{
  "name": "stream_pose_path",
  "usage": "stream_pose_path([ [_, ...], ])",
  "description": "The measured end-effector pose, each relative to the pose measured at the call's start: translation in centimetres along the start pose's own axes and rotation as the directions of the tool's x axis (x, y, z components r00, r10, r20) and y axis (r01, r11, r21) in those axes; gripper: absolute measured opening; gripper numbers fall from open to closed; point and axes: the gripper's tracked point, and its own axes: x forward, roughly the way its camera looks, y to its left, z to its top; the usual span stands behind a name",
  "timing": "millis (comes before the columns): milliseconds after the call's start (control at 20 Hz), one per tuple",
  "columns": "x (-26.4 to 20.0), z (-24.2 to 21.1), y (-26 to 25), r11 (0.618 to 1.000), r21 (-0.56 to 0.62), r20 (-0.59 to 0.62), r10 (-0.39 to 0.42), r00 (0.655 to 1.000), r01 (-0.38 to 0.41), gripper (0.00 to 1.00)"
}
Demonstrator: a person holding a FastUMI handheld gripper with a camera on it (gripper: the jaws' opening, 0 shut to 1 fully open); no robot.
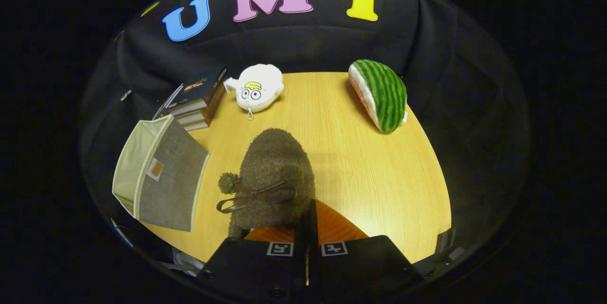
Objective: Open the storage box then place both shoes into the box .Put the left shoe in first, then the right shoe, with the right side of both shoes facing outward in a uniform manner.
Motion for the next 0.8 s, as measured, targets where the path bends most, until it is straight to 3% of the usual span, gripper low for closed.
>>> stream_pose_path([
  [150, -2.1, 2.9, 2.9, 0.999, 0.030, 0.018, 0.011, 1.000, -0.012, 0.07],
  [450, -6.5, 8.3, 12.2, 0.991, 0.057, 0.071, 0.119, 0.990, -0.123, 0.07],
  [800, -6.2, 8.0, 21.3, 0.989, 0.064, -0.031, 0.136, 0.990, -0.134, 0.07],
])
